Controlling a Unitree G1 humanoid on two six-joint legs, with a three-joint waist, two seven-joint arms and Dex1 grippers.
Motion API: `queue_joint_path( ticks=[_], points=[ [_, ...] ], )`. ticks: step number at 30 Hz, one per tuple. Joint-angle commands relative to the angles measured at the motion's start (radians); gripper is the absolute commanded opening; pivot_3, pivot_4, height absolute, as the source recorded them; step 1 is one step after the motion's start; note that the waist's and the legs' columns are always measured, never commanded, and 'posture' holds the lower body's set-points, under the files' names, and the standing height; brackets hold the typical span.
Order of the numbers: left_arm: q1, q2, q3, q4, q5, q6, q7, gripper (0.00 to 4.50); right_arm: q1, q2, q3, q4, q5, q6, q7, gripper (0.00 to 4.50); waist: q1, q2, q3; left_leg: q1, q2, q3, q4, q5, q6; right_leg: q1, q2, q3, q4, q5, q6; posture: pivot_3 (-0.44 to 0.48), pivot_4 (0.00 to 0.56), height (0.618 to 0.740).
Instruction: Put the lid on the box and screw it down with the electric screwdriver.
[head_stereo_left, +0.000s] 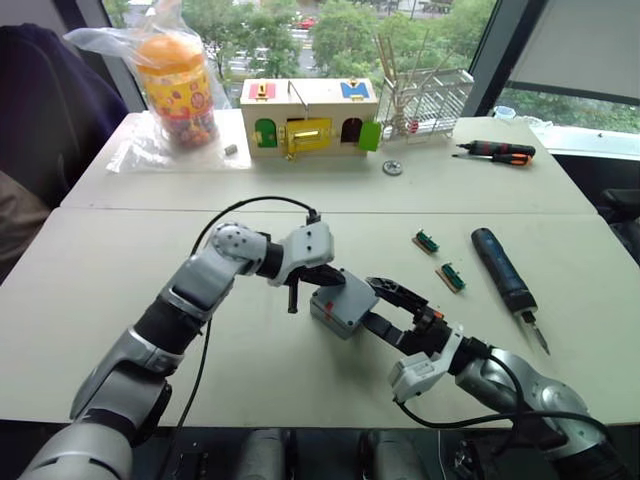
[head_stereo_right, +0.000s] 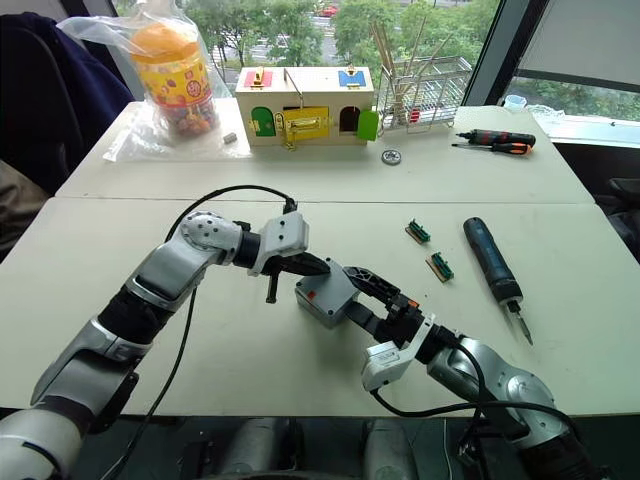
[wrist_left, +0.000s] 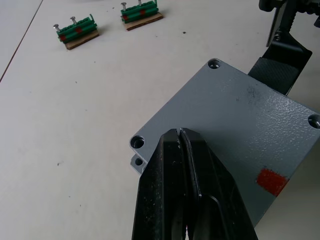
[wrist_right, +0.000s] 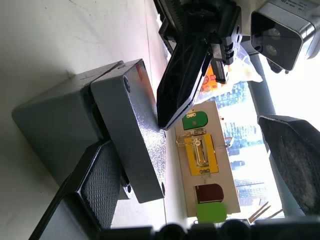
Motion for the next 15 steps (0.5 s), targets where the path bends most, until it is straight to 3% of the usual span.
queue_joint_path(
  ticks=[1,12,15],
  points=[
    [0.039,0.016,-0.066,0.058,0.078,-0.001,-0.003,0.00,0.015,-0.011,-0.016,-0.021,-0.001,0.002,0.006,4.48,0.000,0.000,0.000,0.000,0.000,0.000,0.000,0.000,0.000,0.000,0.000,0.000,0.000,0.000,0.000,0.000,0.150,0.706],
    [0.051,-0.003,-0.035,0.047,0.056,0.004,-0.005,0.00,-0.027,-0.050,-0.008,-0.029,0.063,-0.018,0.094,4.48,0.001,0.000,-0.002,0.000,0.000,-0.001,0.000,0.000,0.000,0.001,0.000,0.000,0.000,0.000,0.000,0.000,0.150,0.706],
    [0.053,-0.013,-0.013,0.028,0.033,0.026,-0.010,0.00,-0.035,-0.055,-0.005,-0.024,0.071,-0.024,0.112,3.79,0.001,0.000,-0.002,0.000,0.000,-0.001,0.000,0.000,0.000,0.001,0.000,0.000,0.000,0.000,0.000,0.000,0.150,0.706]
  ],
)
